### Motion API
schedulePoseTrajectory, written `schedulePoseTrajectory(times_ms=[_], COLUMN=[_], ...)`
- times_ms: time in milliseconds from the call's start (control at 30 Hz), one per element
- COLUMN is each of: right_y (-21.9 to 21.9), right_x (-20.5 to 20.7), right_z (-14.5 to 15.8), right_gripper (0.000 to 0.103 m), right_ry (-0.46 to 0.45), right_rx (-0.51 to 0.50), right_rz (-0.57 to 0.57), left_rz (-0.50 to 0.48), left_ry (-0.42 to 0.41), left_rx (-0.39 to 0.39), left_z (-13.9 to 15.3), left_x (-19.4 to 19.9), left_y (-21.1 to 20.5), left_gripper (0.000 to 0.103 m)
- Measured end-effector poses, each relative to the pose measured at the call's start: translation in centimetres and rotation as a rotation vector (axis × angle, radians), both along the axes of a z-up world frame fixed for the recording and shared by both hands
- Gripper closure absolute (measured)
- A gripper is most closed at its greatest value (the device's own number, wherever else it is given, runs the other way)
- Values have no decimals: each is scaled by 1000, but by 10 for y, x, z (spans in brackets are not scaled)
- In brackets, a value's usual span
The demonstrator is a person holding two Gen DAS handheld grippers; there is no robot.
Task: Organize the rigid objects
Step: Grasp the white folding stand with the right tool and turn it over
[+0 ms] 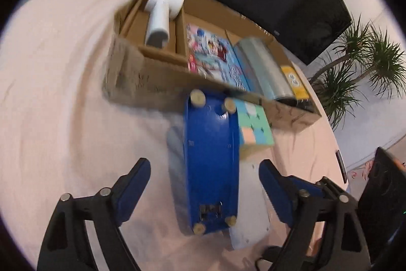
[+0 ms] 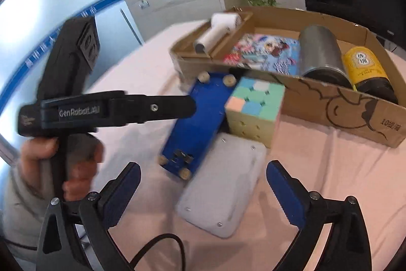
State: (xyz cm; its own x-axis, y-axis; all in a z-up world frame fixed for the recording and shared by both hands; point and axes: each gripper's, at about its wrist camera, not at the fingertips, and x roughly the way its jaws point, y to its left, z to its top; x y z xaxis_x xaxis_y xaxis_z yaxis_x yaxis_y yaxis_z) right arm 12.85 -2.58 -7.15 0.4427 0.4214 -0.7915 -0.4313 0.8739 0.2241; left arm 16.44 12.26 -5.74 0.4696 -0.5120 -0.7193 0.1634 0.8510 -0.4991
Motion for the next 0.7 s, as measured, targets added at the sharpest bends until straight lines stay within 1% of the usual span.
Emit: schedulePoseTrajectory(times_ms=[67,133,167,200,233,267,300,367,467,500,567,600,633,700], right_y=[3,5,8,12,17,19,19,9,-12,-19,-43,-55,-70,-91], right_x=[-3,-5,-5,-6,-9,-14,-16,-23,-32,-29,-34,-35,-38,-39], right_z=[-13,-25,-32,-39,-38,-38,-39,-38,-33,-33,-28,-25,-21,-18], right_gripper=[4,6,9,13,16,30,31,38,39,39,40,40,40,40], right_ry=[30,49,63,65,34,5,-6,4,18,25,19,1,-32,-72], right_rx=[-25,-32,-25,-40,-62,-91,-106,-95,-92,-95,-116,-151,-225,-343], right_rz=[-3,-26,-30,-32,-35,-38,-34,-23,-20,-23,-34,-44,-57,-77], left_rz=[18,25,32,36,47,59,70,79,57,50,28,11,-11,-55], left_ry=[-37,-44,-36,-30,-23,-16,-7,3,-3,-5,-5,-4,-3,-4], left_rx=[16,46,57,61,54,43,26,-4,-23,-32,-68,-79,-83,-83], left_z=[6,9,7,6,5,4,3,2,6,8,10,10,10,10], left_x=[-14,-24,-31,-36,-44,-49,-56,-68,-80,-83,-87,-87,-88,-85], left_y=[0,-1,-4,-4,-4,-3,-1,-3,-15,-20,-34,-43,-54,-73], left_gripper=[16,16,16,16,16,16,16,16,16,16,16,16,16,16])
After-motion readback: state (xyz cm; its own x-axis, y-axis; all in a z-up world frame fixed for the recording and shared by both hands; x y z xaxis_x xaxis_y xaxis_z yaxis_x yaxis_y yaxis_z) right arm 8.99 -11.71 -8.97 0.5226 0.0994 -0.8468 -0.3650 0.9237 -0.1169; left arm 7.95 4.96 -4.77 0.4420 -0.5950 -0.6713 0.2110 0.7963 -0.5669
